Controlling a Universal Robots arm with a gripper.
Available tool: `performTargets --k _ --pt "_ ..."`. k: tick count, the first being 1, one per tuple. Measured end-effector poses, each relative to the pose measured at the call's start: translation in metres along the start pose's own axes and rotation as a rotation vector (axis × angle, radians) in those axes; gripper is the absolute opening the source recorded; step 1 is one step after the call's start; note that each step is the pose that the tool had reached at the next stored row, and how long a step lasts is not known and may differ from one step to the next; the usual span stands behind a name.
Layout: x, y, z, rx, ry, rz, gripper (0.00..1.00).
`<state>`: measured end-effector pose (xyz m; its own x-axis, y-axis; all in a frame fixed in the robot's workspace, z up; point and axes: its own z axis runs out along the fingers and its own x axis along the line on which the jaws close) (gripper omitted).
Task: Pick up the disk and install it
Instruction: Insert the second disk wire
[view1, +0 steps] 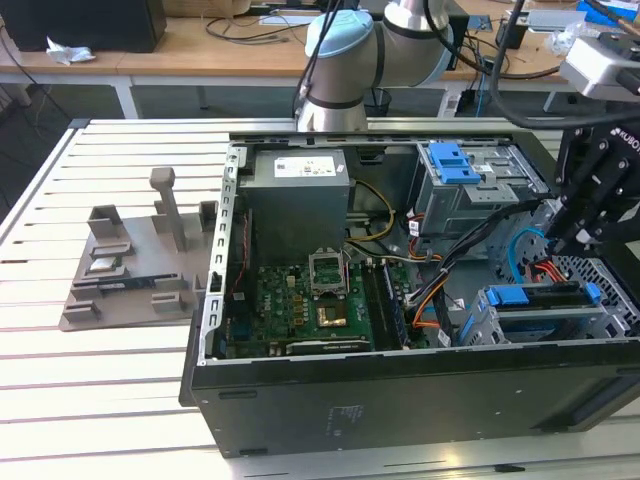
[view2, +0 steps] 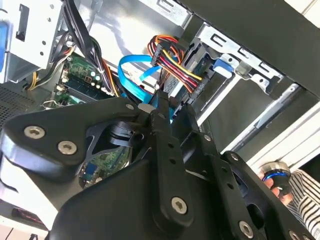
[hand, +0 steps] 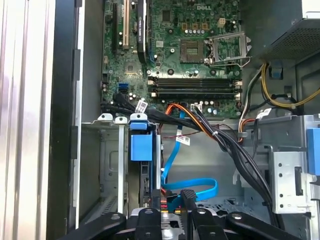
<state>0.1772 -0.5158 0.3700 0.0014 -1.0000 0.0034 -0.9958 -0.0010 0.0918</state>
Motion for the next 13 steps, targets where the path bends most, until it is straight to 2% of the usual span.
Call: performTargets --k 4,5,10,11,13 --pt "0.0000 -0.0002 0.0018 0.0000 -0.0014 0.000 0.29" --pt "0.0000 -0.0002 0.0018 0.0000 -0.0014 0.000 0.16" --pt "0.0000 -0.0002 0.0018 0.0000 -0.0015 0.000 0.16" --pt "0.0016 -0.0001 0.0019 0.0000 -0.0017 0.000 0.16" --pt "0.0095 -0.0001 0.0024 0.0000 -0.0015 0.000 0.16"
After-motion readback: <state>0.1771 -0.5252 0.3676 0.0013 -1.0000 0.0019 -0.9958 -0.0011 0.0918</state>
